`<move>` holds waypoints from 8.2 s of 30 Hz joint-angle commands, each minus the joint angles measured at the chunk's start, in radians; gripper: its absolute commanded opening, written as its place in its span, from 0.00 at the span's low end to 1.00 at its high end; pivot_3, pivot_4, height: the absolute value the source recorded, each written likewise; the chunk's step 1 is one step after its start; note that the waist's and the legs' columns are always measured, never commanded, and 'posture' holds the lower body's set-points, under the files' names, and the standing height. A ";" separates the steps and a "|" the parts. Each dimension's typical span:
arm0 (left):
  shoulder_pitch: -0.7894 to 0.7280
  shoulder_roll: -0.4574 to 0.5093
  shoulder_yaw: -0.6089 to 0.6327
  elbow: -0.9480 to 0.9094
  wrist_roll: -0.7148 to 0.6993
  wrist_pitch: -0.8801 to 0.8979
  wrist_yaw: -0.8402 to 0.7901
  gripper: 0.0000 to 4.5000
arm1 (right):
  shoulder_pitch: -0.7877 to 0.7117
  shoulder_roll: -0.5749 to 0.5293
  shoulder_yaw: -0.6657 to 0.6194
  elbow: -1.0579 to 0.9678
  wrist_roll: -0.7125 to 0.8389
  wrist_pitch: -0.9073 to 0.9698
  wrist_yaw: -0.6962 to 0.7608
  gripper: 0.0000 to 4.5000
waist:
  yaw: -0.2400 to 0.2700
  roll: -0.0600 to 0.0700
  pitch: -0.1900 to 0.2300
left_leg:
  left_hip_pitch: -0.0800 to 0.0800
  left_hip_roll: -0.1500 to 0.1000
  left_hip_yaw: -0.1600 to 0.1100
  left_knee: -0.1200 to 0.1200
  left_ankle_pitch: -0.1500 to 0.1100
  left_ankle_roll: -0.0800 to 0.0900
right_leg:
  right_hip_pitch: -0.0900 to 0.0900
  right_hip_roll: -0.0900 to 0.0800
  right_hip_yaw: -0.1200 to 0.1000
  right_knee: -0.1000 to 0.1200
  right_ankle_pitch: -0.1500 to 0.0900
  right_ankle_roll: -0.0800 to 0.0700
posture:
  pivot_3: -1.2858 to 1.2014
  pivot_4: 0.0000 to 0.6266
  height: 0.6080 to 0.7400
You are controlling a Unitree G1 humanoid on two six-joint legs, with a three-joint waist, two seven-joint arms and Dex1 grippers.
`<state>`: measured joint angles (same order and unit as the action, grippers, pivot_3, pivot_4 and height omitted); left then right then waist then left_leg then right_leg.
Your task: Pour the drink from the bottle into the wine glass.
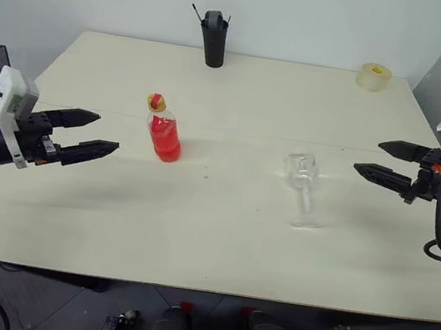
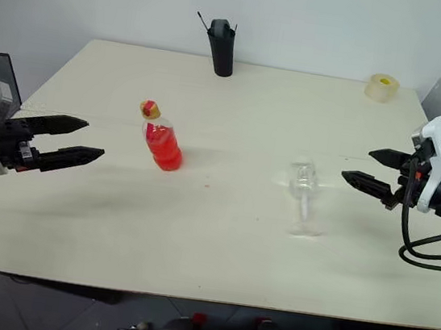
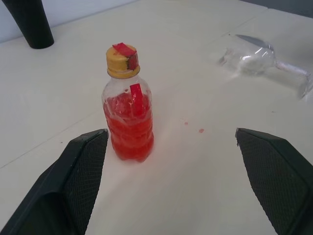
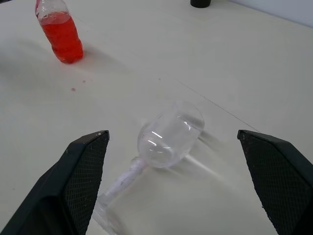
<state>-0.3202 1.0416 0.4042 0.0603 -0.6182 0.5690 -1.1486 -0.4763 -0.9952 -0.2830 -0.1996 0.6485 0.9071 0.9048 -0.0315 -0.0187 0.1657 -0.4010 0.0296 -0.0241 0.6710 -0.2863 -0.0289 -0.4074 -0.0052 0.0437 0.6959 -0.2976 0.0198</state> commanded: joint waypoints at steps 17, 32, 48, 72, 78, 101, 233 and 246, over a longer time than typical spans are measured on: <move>0.107 -0.227 0.035 -0.032 0.086 -0.148 0.235 0.99 | -0.155 0.240 0.217 -0.233 0.101 0.074 -0.121 1.00 | 0.000 -0.001 0.000 | 0.000 0.001 0.000 0.000 0.000 0.000 | 0.000 -0.003 0.000 0.000 0.000 0.000 | 0.52 0.24 1.00; -0.045 -0.487 -0.169 0.008 0.306 -0.330 0.522 0.99 | -0.195 0.437 0.365 -0.258 0.055 0.043 -0.218 1.00 | 0.001 -0.002 -0.001 | -0.001 -0.002 -0.002 0.001 0.000 0.000 | 0.001 -0.008 -0.003 0.001 0.000 0.000 | 0.52 0.24 1.00; -0.168 -0.555 -0.172 0.143 0.300 -0.305 0.613 0.99 | -0.139 0.447 0.354 -0.285 0.052 0.061 -0.253 1.00 | 0.004 -0.002 -0.001 | -0.001 -0.002 -0.002 0.003 0.000 0.000 | 0.001 -0.007 -0.003 0.001 0.000 0.000 | 0.52 0.24 1.00; -0.464 -0.662 -0.217 0.703 0.423 -0.644 0.669 0.99 | -0.159 0.431 0.354 -0.294 0.050 0.086 -0.270 1.00 | 0.003 -0.002 -0.001 | -0.001 -0.002 -0.003 0.004 0.000 0.000 | 0.001 -0.003 -0.004 0.001 0.000 0.000 | 0.52 0.24 1.00; -0.523 -0.678 -0.223 0.835 0.435 -0.717 0.657 0.99 | -0.154 0.427 0.349 -0.299 0.049 0.085 -0.280 1.00 | 0.000 -0.002 -0.001 | -0.001 -0.002 -0.003 0.004 0.000 0.000 | 0.001 -0.002 -0.003 0.001 0.000 0.000 | 0.52 0.24 1.00; -0.257 -0.542 -0.429 0.017 0.229 -0.273 0.155 0.52 | -0.373 0.463 0.166 -0.380 0.276 0.378 -0.517 1.00 | 0.000 -0.001 -0.001 | -0.003 0.000 -0.004 0.004 0.000 -0.001 | -0.001 -0.004 -0.002 0.002 0.000 0.000 | 0.52 0.24 1.00; -0.359 -0.859 -0.583 0.101 0.294 -0.350 0.126 0.34 | -0.409 0.105 0.511 -0.473 1.216 -0.076 -1.810 1.00 | 0.002 0.001 0.000 | -0.014 0.000 -0.012 0.006 0.000 0.001 | -0.002 0.000 -0.005 -0.004 0.000 0.000 | 0.52 0.24 1.00; -0.356 -0.850 -0.589 0.105 0.301 -0.364 0.126 0.34 | -0.414 0.121 0.517 -0.456 1.192 -0.059 -1.793 0.33 | 0.002 0.001 0.000 | -0.014 0.000 -0.012 0.006 0.000 0.001 | -0.002 0.000 -0.005 -0.005 0.000 0.000 | 0.52 0.24 1.00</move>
<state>-0.6605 0.1926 -0.1929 0.2068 -0.3048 0.2326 -1.0155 -0.8771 -0.8677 0.2466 -0.6564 1.8570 0.8477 -0.8897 -0.0294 -0.0179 0.1659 -0.4148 0.0290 -0.0362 0.6773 -0.2863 -0.0283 -0.4097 -0.0053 0.0386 0.6915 -0.2974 0.0198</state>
